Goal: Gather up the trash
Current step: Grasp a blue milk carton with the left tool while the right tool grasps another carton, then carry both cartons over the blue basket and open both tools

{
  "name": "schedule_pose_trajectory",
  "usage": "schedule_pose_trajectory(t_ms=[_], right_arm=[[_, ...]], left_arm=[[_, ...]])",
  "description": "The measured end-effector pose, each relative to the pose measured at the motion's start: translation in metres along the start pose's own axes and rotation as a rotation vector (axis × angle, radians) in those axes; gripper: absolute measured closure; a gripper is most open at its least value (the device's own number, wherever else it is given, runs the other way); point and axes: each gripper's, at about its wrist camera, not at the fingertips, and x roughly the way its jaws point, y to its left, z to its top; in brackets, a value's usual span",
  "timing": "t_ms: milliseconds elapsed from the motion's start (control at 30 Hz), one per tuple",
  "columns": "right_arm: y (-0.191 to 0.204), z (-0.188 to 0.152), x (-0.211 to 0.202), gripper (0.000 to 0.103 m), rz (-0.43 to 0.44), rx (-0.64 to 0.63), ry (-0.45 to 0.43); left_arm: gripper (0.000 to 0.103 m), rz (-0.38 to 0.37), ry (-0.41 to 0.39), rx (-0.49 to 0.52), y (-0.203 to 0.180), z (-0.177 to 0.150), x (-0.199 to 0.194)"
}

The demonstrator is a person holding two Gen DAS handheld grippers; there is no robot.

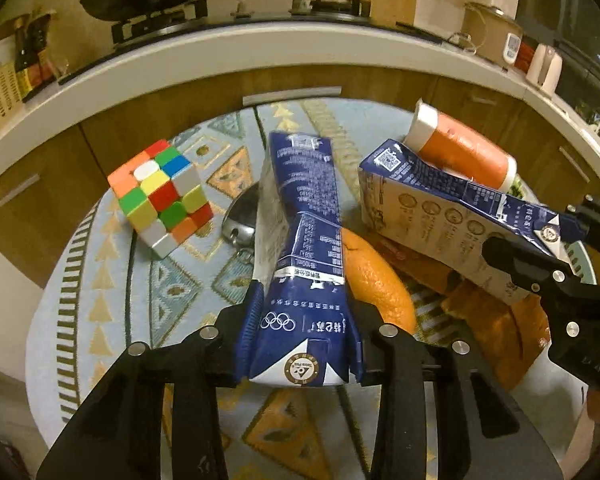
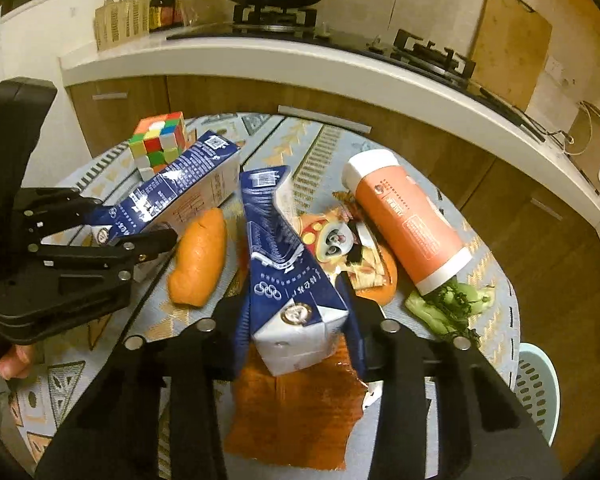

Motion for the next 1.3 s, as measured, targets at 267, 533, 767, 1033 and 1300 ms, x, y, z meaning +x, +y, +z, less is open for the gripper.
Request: schedule_pose_trajectory(t_ms=[267,533,767,1033,1300], right_arm=[[-0.019,0.005,-0.063,0.068,-0.038,0.069,-0.152],[-0.074,-0.018,-0.126,0.068,-0.144,0.213,-0.259],[-0.143,-0.064,-0.159,0.068,-0.243,0.358,-0.264],[-0.194,-0.122,-0.158,0.068,-0.233,0.485,-0.203],[-0.208,-0.149,-0.149,0.068,-0.199,0.545,-0.189]], left_arm=[[0.069,-0.064,-0.151,-0.011,-0.012,0.012,-0.050],[0.069,-0.138,-0.262,0.060,-0.071,0.031,-0.088],[0.103,-0.197,-0.237,0.156,-0.144,0.040,-0.084],[0.046,-0.144,-0.085,0.095,-0.118,0.009,-0.065],[0.019,-0.084,0.152,-0.155,-0.075,-0.064,-0.048]])
